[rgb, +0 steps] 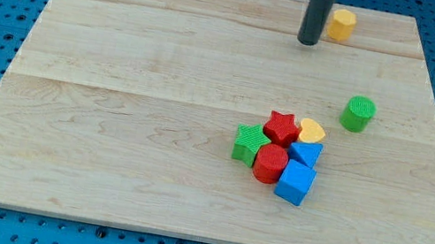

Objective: Push the green circle towards the yellow hexagon

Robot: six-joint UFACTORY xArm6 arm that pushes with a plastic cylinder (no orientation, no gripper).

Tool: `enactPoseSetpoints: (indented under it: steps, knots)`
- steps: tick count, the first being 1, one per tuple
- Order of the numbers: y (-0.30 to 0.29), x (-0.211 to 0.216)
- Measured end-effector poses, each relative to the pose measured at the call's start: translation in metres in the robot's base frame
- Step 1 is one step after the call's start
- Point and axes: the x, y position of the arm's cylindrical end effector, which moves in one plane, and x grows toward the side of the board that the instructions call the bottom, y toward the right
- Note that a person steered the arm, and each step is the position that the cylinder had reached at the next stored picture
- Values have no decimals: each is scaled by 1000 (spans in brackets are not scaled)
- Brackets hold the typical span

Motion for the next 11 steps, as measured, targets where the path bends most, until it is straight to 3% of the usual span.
enactPoseSetpoints:
  steps: [1, 2, 3, 4, 5, 6, 8, 9, 10, 11]
  knots:
    - [65, -10]
    - [69, 5]
    - [131, 81]
    - [142, 188]
    - [57, 194]
    - [69, 147]
    - [101, 157]
    - [102, 115]
    - [61, 83]
    - [82, 131]
